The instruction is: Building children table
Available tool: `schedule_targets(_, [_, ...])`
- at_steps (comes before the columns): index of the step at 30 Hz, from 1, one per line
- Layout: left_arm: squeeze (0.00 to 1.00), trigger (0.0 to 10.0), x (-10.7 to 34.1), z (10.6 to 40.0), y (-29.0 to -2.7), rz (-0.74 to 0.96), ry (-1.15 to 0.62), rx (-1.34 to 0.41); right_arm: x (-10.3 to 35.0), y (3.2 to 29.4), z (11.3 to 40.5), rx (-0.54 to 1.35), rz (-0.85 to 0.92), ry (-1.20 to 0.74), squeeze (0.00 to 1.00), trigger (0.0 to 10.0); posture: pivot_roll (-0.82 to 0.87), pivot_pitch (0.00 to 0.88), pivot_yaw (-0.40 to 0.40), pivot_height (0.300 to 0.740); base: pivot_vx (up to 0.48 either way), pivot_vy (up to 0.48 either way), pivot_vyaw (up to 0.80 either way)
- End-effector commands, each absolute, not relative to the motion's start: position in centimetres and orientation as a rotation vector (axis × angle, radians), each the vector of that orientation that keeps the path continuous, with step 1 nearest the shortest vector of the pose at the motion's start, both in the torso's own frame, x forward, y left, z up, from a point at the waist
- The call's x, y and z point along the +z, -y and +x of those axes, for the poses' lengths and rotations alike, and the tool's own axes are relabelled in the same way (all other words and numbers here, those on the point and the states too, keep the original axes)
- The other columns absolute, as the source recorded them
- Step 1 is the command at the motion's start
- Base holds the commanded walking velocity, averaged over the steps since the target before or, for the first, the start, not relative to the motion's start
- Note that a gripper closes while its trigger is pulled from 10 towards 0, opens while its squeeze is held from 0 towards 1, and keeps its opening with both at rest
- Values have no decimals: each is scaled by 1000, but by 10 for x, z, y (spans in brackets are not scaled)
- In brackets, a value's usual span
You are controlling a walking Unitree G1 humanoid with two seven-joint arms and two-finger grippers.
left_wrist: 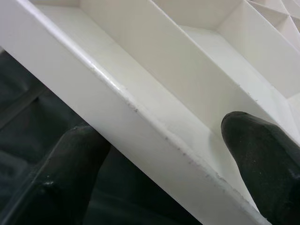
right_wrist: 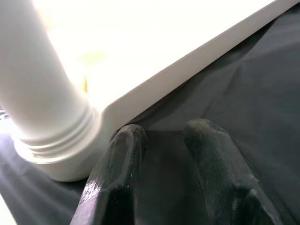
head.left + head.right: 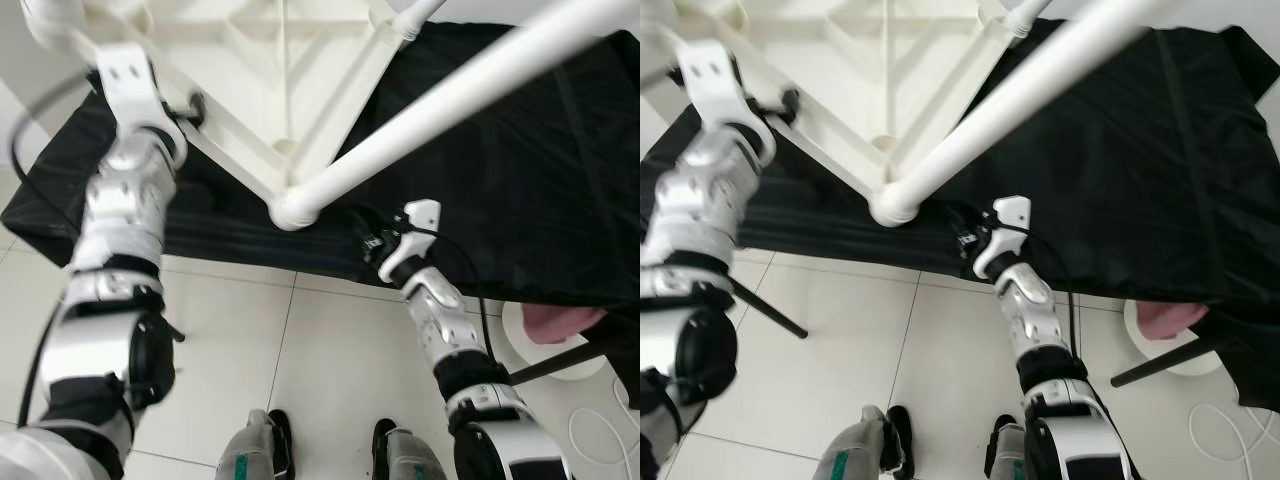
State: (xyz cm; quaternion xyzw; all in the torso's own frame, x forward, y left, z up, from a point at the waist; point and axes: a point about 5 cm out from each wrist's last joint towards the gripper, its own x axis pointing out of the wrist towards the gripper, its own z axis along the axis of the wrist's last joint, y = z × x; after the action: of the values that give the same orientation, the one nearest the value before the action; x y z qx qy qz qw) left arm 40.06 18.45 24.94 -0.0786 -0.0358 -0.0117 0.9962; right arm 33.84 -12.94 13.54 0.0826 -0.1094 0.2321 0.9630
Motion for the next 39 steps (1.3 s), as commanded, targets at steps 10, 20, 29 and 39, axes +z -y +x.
schedule_targets(10, [0, 10000, 265, 390, -179, -56, 158, -95, 103, 168, 323, 314, 151, 88, 0, 10000, -52, 194, 98, 740, 0, 0, 0])
schedule_targets(20, [0, 10000, 286, 377, -175, 151, 332, -63, 116, 175, 322, 241, 142, 152, 0, 10000, -42, 194, 94, 740, 0, 0, 0])
schedule_targets(29, [0, 10000, 342, 367, -133, 514, 600, -157, 124, 170, 315, 237, 111, 221, 0, 10000, -36, 189, 95, 740, 0, 0, 0])
schedule_targets(39, [0, 10000, 352, 364, -108, 553, 656, -210, 116, 163, 308, 222, 125, 180, 0, 10000, -52, 186, 113, 740, 0, 0, 0])
